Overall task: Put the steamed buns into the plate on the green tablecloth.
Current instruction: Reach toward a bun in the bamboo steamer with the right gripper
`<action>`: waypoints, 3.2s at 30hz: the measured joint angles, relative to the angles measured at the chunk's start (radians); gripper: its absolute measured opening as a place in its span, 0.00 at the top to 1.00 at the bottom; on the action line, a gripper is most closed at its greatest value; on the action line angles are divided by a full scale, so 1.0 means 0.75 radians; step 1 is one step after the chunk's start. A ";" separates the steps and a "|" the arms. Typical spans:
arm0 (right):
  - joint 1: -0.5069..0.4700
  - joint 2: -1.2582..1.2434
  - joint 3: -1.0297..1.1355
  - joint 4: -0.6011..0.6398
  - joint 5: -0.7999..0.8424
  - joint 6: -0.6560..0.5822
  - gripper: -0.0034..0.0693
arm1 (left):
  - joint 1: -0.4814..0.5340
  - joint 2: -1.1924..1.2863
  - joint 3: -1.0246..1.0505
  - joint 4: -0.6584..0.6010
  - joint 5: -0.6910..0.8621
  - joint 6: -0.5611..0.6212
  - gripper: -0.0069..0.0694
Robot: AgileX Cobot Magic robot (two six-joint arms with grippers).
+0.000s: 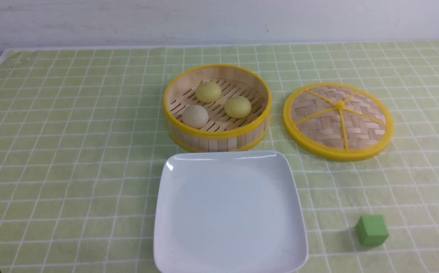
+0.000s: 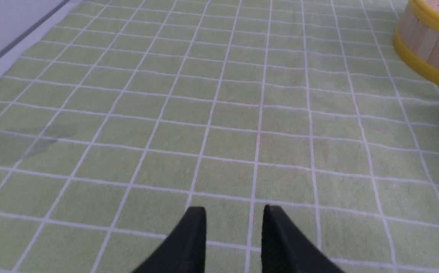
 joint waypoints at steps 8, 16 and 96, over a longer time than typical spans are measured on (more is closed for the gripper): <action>0.000 0.000 0.000 0.000 0.000 0.000 0.62 | 0.000 0.000 0.000 0.001 0.000 0.000 0.59; 0.000 0.000 0.000 0.000 0.000 0.000 0.62 | 0.000 0.000 0.000 0.001 0.000 0.000 0.59; 0.516 2.683 -2.191 0.792 0.335 -0.673 0.59 | -0.013 1.380 -0.806 -0.893 0.605 0.331 0.66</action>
